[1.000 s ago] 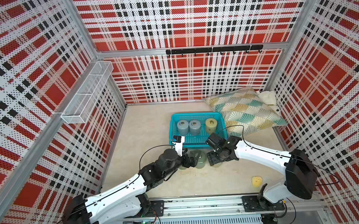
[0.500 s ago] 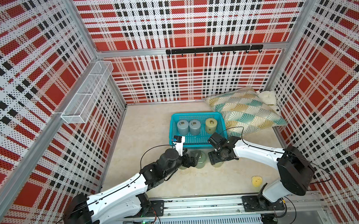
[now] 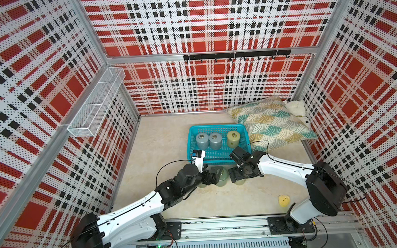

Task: Take the tea canister out of the basket
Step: Place the tea canister at the center of the board.

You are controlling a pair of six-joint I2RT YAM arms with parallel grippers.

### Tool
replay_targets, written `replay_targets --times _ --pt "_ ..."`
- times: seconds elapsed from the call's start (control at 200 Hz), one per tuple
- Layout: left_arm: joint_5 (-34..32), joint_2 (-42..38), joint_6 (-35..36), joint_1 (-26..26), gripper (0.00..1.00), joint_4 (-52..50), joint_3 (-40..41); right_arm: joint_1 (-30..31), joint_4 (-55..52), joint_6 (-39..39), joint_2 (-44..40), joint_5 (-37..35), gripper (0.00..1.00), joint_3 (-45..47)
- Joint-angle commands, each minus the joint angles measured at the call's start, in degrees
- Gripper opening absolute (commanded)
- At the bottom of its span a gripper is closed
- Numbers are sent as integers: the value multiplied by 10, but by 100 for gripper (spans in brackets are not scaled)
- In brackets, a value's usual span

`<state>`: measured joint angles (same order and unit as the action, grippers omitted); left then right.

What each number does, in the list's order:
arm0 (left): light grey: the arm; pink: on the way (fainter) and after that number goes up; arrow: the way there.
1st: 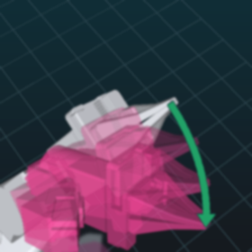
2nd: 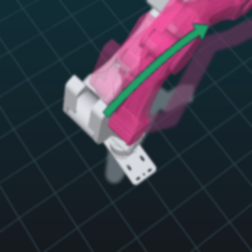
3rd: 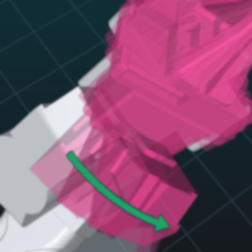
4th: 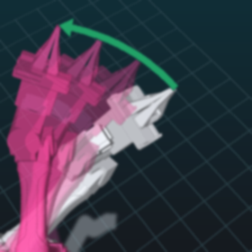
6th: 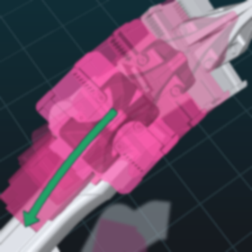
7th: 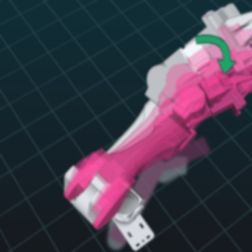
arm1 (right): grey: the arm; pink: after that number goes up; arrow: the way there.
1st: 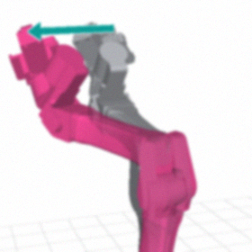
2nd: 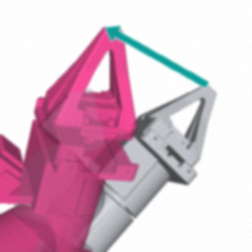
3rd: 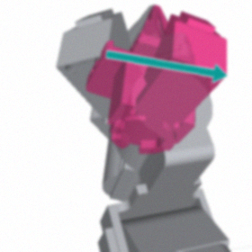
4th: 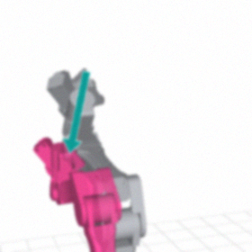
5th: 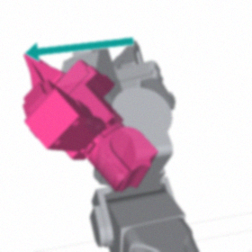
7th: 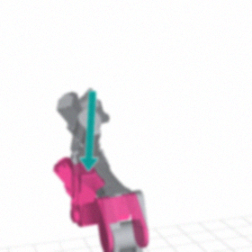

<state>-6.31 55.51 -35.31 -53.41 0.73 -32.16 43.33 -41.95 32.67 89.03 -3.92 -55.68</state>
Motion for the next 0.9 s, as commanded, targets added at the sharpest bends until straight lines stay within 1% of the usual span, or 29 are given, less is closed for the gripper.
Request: replay_targets --times 0.0,0.241,0.441,0.601,0.732,0.867,0.897 --pt "-3 1 13 -3 99 -4 -15 -3 4 5 -7 3 100 -7" --pt "-15 0 12 -3 100 -8 -18 -3 -4 8 -62 5 100 -14" --pt "-44 3 7 -1 99 -18 -30 -3 -16 5 -154 -6 100 -16" --pt "-45 21 6 20 99 -26 -54 -3 4 -2 -225 -25 100 -17" --pt "-12 58 -2 63 99 -28 -78 -4 53 -5 -260 -48 100 -16" --pt "69 108 -23 128 99 -10 -96 -4 132 -5 -272 -62 100 -4" --pt "80 119 -25 141 99 -11 -104 -4 150 -26 -272 -62 100 -2"
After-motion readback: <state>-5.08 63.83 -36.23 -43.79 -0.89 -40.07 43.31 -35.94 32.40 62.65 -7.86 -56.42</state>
